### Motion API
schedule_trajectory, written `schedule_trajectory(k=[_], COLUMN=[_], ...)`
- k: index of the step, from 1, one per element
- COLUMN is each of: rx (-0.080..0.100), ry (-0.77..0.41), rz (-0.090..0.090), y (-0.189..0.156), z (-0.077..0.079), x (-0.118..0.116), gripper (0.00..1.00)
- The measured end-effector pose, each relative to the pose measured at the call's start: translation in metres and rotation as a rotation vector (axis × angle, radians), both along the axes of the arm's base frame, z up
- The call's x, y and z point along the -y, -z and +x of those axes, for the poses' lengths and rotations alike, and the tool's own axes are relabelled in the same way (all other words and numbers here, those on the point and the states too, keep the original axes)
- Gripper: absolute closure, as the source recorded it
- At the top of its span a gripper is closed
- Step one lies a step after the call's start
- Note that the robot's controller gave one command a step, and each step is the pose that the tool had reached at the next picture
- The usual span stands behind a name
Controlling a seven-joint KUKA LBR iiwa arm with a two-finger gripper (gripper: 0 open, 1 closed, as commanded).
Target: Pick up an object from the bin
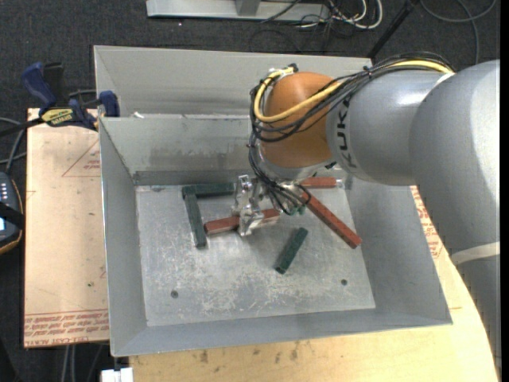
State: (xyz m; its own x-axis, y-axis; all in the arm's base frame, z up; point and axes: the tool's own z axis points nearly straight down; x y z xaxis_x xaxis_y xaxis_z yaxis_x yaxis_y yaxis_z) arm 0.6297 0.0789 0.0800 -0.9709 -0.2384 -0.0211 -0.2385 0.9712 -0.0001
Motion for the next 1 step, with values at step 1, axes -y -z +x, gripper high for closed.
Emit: schedule_trajectory(k=[1], rx=[0.0], ry=[0.0], rz=[0.0], y=[0.0], z=[0.0], x=[0.0], gripper=[1.0])
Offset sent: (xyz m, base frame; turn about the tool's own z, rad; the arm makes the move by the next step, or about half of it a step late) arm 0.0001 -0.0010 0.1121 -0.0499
